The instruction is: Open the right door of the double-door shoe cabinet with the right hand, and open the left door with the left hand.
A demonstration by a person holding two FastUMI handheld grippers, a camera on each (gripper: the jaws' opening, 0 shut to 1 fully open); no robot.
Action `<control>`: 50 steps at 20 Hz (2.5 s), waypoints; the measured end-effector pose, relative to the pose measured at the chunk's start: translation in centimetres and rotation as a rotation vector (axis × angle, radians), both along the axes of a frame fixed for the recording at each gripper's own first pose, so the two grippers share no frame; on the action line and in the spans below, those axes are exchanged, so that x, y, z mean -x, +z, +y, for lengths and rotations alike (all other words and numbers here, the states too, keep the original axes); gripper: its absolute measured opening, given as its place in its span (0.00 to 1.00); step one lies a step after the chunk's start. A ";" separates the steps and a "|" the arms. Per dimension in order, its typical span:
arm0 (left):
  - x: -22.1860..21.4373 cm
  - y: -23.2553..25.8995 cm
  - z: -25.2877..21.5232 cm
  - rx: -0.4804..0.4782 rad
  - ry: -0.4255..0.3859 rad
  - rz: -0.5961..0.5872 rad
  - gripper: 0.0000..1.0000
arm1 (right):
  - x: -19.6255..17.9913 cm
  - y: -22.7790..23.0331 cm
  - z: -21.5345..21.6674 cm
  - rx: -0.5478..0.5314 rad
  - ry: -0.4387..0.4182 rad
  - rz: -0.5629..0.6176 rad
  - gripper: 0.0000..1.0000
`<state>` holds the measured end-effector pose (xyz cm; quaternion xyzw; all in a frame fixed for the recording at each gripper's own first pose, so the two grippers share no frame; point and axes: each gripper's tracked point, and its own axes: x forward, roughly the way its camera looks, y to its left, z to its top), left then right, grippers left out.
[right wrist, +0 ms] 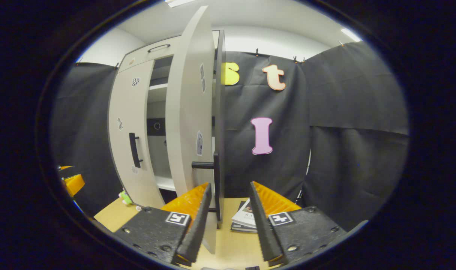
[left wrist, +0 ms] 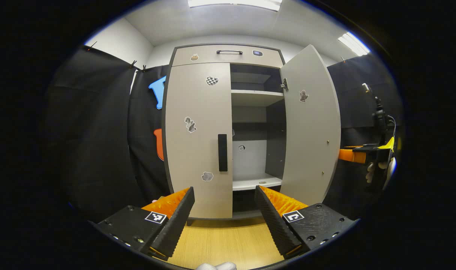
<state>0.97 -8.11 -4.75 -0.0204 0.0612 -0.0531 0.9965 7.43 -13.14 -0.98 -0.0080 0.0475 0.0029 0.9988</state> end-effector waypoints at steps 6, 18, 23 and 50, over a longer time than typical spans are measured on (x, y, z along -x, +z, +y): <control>-1.5 -1.0 2.5 -0.033 0.013 -0.012 0.96 | 5.1 -1.2 3.3 -0.001 -0.066 -0.034 1.00; -8.1 -1.6 1.4 -0.006 -0.037 -0.028 0.96 | 8.9 -7.0 14.3 -0.014 0.058 0.074 1.00; -14.2 -1.3 0.4 0.005 -0.031 -0.043 0.96 | 8.8 -6.0 14.6 -0.013 0.037 0.062 1.00; -27.4 -3.0 -1.7 0.008 0.021 -0.046 0.17 | 8.1 -4.2 11.8 0.002 -0.019 0.070 1.00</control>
